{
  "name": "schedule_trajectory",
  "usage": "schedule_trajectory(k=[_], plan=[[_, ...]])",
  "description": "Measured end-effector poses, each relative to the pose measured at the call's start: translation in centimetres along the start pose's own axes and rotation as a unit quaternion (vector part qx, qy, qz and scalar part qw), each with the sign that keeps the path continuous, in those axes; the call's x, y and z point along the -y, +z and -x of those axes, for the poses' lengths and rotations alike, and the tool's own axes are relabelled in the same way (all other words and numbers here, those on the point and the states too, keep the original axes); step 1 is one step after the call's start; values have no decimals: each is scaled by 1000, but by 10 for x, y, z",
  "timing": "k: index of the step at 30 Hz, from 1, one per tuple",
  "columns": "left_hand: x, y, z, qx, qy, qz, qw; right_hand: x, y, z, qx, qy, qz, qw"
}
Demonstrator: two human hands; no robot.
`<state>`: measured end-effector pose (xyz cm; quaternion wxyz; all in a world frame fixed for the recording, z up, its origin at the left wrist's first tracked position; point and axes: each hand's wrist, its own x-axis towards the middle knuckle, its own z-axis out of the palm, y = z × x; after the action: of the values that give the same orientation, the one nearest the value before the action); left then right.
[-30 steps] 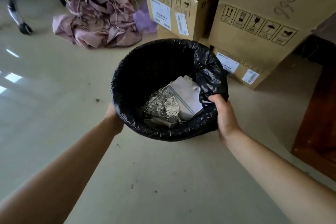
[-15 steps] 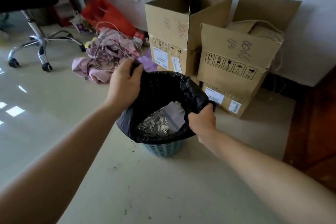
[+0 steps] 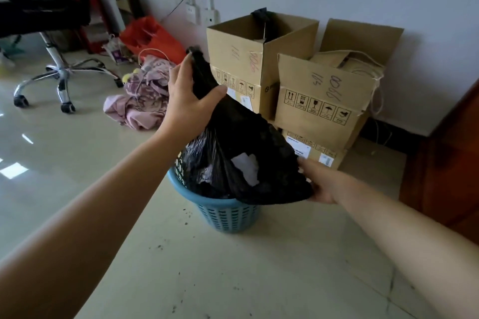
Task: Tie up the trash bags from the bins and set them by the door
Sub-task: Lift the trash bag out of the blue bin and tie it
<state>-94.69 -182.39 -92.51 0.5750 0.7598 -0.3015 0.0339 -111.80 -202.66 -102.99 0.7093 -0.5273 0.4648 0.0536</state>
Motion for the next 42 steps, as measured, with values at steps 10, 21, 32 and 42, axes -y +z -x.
schedule_trajectory(k=[10, 21, 32, 42], plan=[[29, -11, 7, -14, -82, -26, 996, 84, 8, 35, 6, -344, -84, 935], [106, -32, 17, 165, -163, -49, 972, 66, 19, 32, 55, -279, 275, 918], [110, 5, 4, 112, -210, 111, 965, 76, 29, 23, -268, -463, 359, 765], [119, 7, -2, -151, -149, 125, 969, 105, 17, 28, 44, -306, -157, 938]])
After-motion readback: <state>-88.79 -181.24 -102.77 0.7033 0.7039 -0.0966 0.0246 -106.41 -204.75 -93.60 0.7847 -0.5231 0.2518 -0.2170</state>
